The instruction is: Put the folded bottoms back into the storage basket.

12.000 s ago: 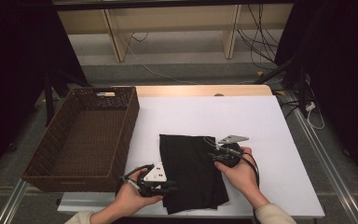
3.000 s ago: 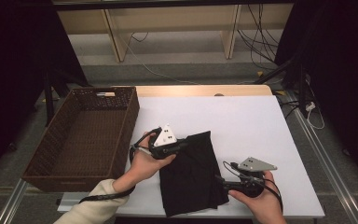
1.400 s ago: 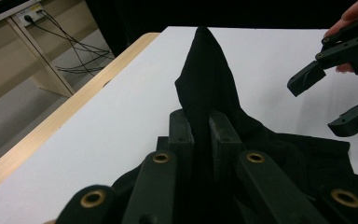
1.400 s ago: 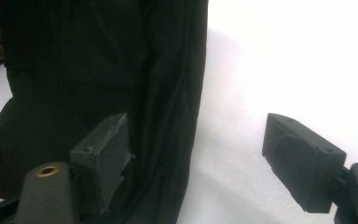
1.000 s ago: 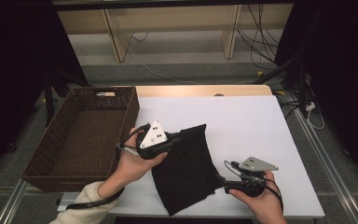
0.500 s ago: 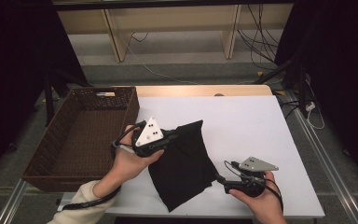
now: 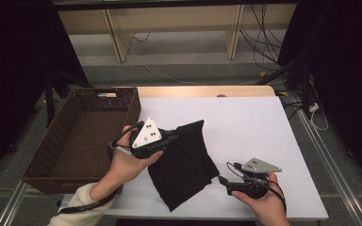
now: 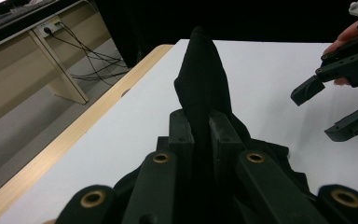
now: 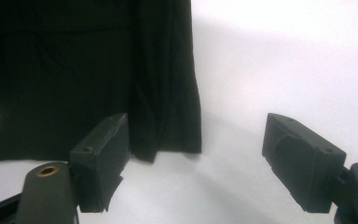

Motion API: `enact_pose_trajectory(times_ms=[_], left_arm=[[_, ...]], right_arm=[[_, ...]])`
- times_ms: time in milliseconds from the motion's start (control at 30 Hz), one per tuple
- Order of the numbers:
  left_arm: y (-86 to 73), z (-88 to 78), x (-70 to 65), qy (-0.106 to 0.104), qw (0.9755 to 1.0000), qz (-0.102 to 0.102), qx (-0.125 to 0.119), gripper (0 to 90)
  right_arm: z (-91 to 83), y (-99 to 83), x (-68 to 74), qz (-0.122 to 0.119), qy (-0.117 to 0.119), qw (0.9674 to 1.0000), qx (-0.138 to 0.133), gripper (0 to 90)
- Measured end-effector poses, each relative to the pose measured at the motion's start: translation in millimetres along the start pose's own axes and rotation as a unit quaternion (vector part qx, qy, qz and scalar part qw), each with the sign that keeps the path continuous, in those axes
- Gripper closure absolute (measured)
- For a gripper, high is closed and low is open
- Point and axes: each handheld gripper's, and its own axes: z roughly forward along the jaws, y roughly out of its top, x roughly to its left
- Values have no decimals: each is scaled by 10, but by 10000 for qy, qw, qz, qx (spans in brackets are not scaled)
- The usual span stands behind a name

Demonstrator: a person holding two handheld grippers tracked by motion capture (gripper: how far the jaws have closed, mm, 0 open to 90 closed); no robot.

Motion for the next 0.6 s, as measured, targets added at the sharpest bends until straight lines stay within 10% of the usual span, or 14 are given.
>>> enact_pose_trajectory(times_ms=[600], left_arm=[[57,-131,50,51,10000,47,-6,812]], right_arm=[[1,0,0,-16,-9,10000,-10,240]])
